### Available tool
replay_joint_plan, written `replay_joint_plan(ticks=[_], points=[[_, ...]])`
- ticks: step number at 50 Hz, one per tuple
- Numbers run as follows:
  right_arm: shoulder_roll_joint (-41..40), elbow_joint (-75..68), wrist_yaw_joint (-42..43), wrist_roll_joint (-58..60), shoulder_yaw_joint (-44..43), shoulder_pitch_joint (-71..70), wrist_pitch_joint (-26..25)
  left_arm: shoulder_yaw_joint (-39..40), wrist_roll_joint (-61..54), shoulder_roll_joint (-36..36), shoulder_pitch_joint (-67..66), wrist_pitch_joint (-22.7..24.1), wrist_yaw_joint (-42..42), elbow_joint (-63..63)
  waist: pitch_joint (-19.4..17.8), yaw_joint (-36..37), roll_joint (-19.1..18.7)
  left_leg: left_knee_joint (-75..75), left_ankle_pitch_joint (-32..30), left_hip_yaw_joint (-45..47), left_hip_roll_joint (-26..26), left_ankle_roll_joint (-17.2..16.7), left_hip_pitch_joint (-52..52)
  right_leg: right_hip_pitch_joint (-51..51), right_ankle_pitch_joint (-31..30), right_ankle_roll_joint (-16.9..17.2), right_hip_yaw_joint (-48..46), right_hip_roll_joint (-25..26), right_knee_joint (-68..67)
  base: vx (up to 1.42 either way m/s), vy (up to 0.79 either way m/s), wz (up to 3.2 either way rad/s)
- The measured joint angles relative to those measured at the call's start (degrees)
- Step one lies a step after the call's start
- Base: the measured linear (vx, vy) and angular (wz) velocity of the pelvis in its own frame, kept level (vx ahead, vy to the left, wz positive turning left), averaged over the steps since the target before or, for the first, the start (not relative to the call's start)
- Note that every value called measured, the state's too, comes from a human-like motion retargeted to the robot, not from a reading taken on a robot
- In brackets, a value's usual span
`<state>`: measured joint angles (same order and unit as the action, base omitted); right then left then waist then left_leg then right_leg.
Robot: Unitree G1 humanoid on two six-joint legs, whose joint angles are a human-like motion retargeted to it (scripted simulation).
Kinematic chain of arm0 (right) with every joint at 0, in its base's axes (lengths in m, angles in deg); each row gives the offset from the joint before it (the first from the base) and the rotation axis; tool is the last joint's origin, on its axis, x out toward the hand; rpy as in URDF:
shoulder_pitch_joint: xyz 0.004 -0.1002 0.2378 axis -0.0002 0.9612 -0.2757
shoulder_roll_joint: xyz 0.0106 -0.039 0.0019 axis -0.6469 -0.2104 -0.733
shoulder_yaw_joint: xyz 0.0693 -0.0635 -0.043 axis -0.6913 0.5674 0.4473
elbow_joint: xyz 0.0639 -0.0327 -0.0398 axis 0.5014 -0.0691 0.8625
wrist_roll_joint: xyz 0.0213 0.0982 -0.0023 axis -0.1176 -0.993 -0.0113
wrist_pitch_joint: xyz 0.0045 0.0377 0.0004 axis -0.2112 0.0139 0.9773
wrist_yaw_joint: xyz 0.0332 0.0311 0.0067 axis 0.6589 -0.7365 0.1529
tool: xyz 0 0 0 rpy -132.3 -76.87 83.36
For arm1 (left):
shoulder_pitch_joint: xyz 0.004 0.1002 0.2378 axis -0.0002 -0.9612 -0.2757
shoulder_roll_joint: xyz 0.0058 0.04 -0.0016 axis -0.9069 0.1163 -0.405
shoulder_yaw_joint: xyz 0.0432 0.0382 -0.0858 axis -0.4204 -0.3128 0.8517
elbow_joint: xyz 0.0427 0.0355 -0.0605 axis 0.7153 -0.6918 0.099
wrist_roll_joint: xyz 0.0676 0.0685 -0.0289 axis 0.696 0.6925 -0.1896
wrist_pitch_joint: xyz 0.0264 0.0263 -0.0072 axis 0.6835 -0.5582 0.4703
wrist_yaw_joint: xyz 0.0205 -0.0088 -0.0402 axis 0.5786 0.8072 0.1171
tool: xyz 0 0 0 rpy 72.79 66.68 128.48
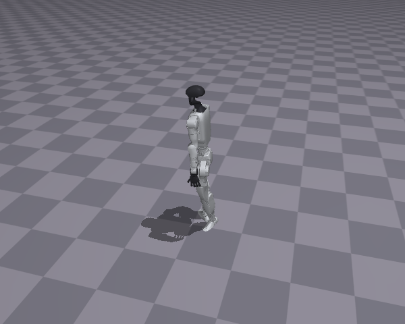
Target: In place motions
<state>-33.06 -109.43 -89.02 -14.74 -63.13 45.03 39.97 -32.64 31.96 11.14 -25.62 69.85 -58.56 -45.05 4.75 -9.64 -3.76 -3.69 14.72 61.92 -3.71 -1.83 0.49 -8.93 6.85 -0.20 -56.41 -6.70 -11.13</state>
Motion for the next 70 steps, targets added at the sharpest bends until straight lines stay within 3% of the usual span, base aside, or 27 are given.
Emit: replay_joint_plan(ticks=[2, 11, 20, 23, 25, 27, 28, 31, 35, 38, 43, 44, 45, 47, 53, 60, 62, 63, 64, 70], points=[[-0.2, 0.3, 0.0, -0.3, -0.4, -0.3, 0.1, -0.3, 0.0, -0.4, 0.6, -0.1, 0.1, -0.3, -0.7, -0.8, 0.4, 0.8, 0.1, 2.8, 0.9, -0.8, 1.0, -1.3, -4.0, 0.2, 4.2, 0.5, 1.3, -0.18, 0.08, -1.81], [0.4, -3.2, 2.4, -2.2, -4.2, 1.4, -1.0, -2.5, -0.6, -0.6, 7.3, -0.6, 0.1, 0.3, -5.2, -11.1, -3.4, 0.7, -0.5, 5.5, -1.7, -2.5, 3.3, -0.3, -3.9, 0.1, 6.7, 3.9, 3.1, -0.12, 0.12, -0.31], [0.5, -10.5, 3.4, -3.9, -8.5, 6.1, -3.0, -4.4, -1.6, 1.0, 8.1, 0.3, -0.4, 5.2, -3.2, -8.9, -2.8, -2.7, -3.8, 6.5, -2.6, -4.0, 6.7, 0.5, -1.6, -0.9, 12.1, 4.3, 3.7, 0.09, 0.1, -0.41], [0.0, -10.6, 3.5, -2.3, -8.3, 6.5, -3.1, -2.9, -1.4, 1.0, 6.2, 0.4, -0.1, 4.9, -1.7, -7.3, -0.1, -7.1, -7.1, 6.5, -2.3, -1.8, 8.2, 0.4, -1.3, -0.5, 16.8, 2.7, 4.0, 0.12, 0.1, -1.12], [-0.3, -10.2, 3.2, -1.6, -7.6, 6.3, -2.9, -1.9, -1.4, 0.7, 4.8, 0.3, -0.1, 4.5, -0.9, -6.1, 3.2, -13.1, -8.7, 4.6, -2.5, 3.0, 8.2, 0.1, -1.1, -0.3, 20.7, 0.1, 3.7, 0.11, 0.09, -1.28], [-0.4, -9.5, 2.6, -0.8, -7.1, 5.9, -2.8, -1.3, -1.3, 0.4, 3.2, 0.2, -0.2, 3.9, 0.5, -4.3, 6.2, -21.7, -7.8, -1.5, -3.5, 9.1, 5.5, -1.1, -1.2, 0.5, 25.0, -2.6, 3.0, 0.14, 0.11, -1.47], [-0.4, -9.1, 2.4, -0.5, -6.9, 5.7, -2.8, -1.1, -1.2, 0.3, 2.4, 0.1, -0.1, 3.5, 1.2, -3.1, 7.3, -25.9, -6.9, -5.5, -4.0, 10.1, 3.3, -1.8, -1.4, 0.8, 27.2, -3.3, 2.9, 0.12, 0.13, -1.86], [-0.5, -7.3, 1.9, 0.3, -5.8, 4.2, -2.7, 0.1, -1.5, 0.8, 0.6, -0.1, 0.5, 1.8, 0.9, 2.3, 9.0, -33.2, -6.3, -22.3, -1.9, 8.5, -5.0, -2.8, -2.7, 0.0, 34.4, -2.6, 3.4, 0.01, 0.16, -2.44], [-0.9, -3.9, 1.3, 0.5, -3.4, 1.2, -1.8, 1.8, -2.6, 2.0, -1.4, -0.1, 0.6, 0.6, -1.6, 5.9, 9.9, -29.8, -6.7, -30.3, 2.5, 9.0, -8.4, -2.9, -3.6, -2.4, 43.7, -1.0, 3.5, -0.09, 0.17, -2.24], [-1.5, -1.1, 0.4, 0.6, -2.2, 0.5, -0.9, 2.1, -1.9, 2.7, -2.7, -0.2, 0.7, -0.3, -2.3, 6.6, 8.2, -22.9, -7.1, -37.4, 5.2, 8.9, -10.7, -2.6, -4.1, -3.4, 47.6, 1.6, 3.8, -0.02, 0.12, -1.65], [-2.4, 1.4, 0.2, -0.8, -1.3, 0.8, 0.3, 1.2, -1.3, 3.1, -2.6, -0.5, 0.9, -1.2, -4.9, 7.8, 5.0, -10.2, -9.7, -54.4, 9.0, 5.2, -11.9, -0.5, -4.6, -4.3, 51.7, 6.4, 3.8, -0.02, 0.04, -1.21], [-2.5, 1.2, 0.2, -1.0, -1.2, 0.9, 0.5, 0.9, -1.3, 3.1, -2.4, -0.5, 0.9, -1.0, -5.3, 7.6, 4.6, -8.2, -11.5, -55.4, 9.2, 6.0, -11.2, 0.0, -4.7, -4.4, 52.2, 7.0, 3.8, 0.03, -0.01, -0.69], [-2.5, 0.8, 0.2, -1.2, -1.0, 1.0, 0.5, 0.6, -1.3, 3.1, -2.3, -0.6, 0.9, -0.7, -5.7, 7.2, 4.3, -6.5, -13.9, -55.7, 9.4, 7.4, -10.4, 0.7, -4.6, -4.5, 52.6, 7.5, 3.8, 0.07, -0.02, -0.42], [-2.5, -0.9, 0.0, -0.5, -0.1, 1.1, 0.1, 1.0, -1.2, 3.2, -2.4, -0.6, 0.8, 0.2, -5.7, 5.2, 3.3, -4.7, -10.5, -55.1, 8.4, 5.7, -7.5, 1.4, -4.6, -4.3, 52.5, 8.5, 3.8, 0.1, -0.01, -0.35], [-2.4, -7.3, 2.4, 0.8, 0.6, 1.8, -1.5, 1.8, -1.7, 3.2, -1.2, -0.5, 0.3, 1.8, -5.7, 2.8, 1.8, 0.5, -11.7, -51.7, 6.8, 5.7, -3.5, 2.7, -4.9, -4.1, 54.4, 10.6, 3.8, 0.05, -0.05, -0.67], [-1.1, -11.0, 3.6, -0.6, -0.9, 4.4, -2.4, 0.6, -1.0, 2.2, 1.2, -0.5, -0.1, 3.9, -3.4, 15.2, 1.5, 1.1, -9.6, -36.6, 2.8, 4.5, -2.7, 6.4, -4.2, -2.3, 68.4, 13.0, 7.8, 0.0, -0.04, -1.84], [-0.8, -11.9, 3.9, -2.7, -2.4, 4.9, -2.3, -0.9, -1.1, 2.0, 2.3, -0.5, -0.4, 4.4, -4.0, 12.4, 1.7, 0.3, -9.8, -40.0, 3.9, 5.1, -3.1, 5.4, -4.3, -1.9, 63.7, 12.0, 6.9, 0.0, -0.03, 2.16], [-0.7, -12.5, 3.5, -3.4, -3.4, 4.9, -2.3, -1.8, -1.1, 2.0, 2.9, -0.6, -0.7, 4.8, -4.4, 3.9, 1.5, -0.3, -11.0, -48.9, 6.0, 5.9, -4.4, 3.3, -4.1, -2.1, 54.3, 10.4, 5.0, 0.03, -0.02, 4.58], [-0.6, -12.8, 3.2, -3.6, -3.9, 5.1, -2.5, -2.3, -0.9, 1.9, 3.2, -0.5, -0.8, 5.3, -4.3, 1.2, 1.4, -0.6, -11.3, -51.9, 6.7, 6.2, -4.9, 2.6, -3.8, -1.9, 51.1, 9.6, 4.3, 0.03, -0.02, 3.61], [0.3, -12.8, 3.4, -1.9, -4.6, 6.2, -3.1, -3.6, -0.1, 2.9, 3.7, 0.2, -0.8, 7.3, -3.5, 4.5, 1.8, -1.9, -11.0, -52.9, 7.6, 6.4, -6.5, 3.2, -1.7, -1.9, 50.9, 9.2, 3.6, 0.01, 0.01, 0.32]])
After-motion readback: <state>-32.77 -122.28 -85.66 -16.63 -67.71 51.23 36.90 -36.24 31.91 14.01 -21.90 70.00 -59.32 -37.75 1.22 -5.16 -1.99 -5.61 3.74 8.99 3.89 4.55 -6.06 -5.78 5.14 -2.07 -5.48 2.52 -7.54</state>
